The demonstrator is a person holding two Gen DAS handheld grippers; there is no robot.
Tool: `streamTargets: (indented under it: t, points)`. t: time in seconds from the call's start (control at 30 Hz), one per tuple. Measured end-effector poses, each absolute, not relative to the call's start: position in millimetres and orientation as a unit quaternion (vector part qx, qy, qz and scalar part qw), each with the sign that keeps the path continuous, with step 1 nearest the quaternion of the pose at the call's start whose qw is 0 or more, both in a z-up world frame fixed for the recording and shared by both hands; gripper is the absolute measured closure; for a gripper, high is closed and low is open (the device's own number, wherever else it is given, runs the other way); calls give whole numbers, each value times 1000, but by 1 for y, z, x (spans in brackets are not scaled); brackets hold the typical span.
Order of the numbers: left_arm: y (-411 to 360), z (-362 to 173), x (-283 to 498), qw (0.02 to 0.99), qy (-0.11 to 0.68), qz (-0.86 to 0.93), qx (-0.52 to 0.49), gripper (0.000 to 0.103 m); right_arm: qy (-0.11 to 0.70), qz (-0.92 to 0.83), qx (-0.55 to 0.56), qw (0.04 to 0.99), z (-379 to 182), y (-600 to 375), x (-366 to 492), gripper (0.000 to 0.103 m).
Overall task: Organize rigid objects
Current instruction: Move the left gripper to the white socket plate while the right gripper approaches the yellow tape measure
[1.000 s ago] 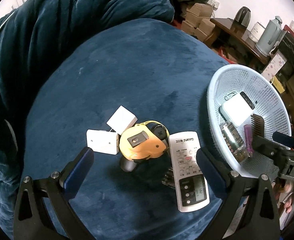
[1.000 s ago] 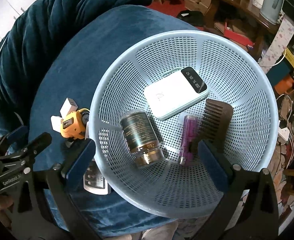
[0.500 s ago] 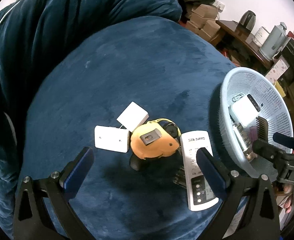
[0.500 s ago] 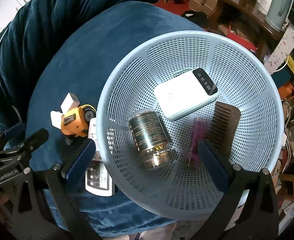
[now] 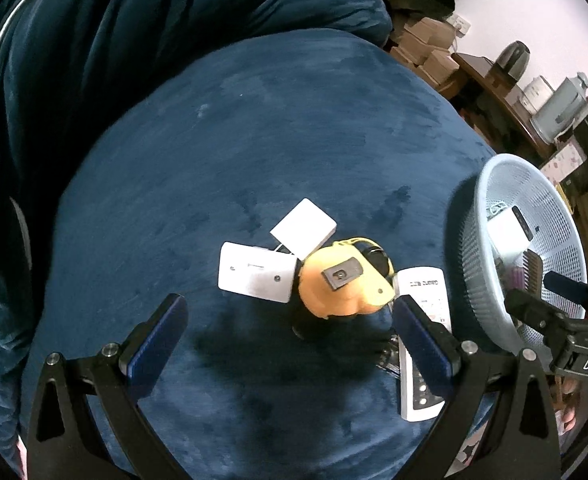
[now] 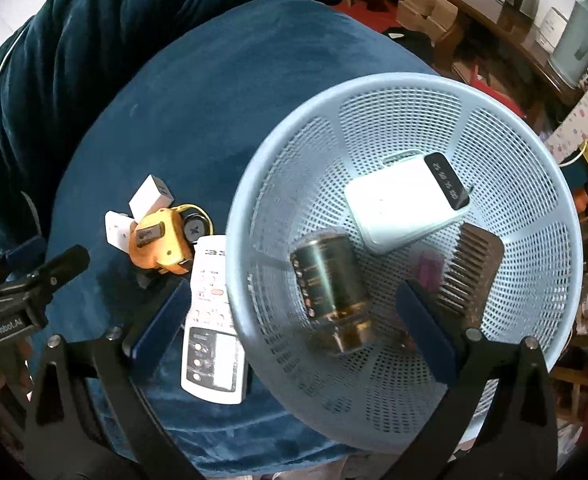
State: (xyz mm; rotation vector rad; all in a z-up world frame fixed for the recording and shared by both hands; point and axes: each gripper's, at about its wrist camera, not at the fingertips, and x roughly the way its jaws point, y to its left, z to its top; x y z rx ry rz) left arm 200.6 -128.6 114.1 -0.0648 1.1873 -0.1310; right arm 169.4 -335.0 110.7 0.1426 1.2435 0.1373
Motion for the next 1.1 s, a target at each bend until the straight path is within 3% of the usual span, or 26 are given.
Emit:
streamTargets:
  t: [0.43,1.0,1.03,1.1]
  points:
    - [-82,102,207,824,562,-31,-65,1,568,133,-13,812,116,-262,175,0]
    - [-29,56,215,804,585,14,-111,1,611,176,-132,760,43,-171,208,2]
    - [-27,54,215,802,586,14,-113,1,614,178,-134,757,39,-169,207,2]
    - [-25,50,216,800,589,15,-116,1,618,182,-140,752,33,-166,207,17]
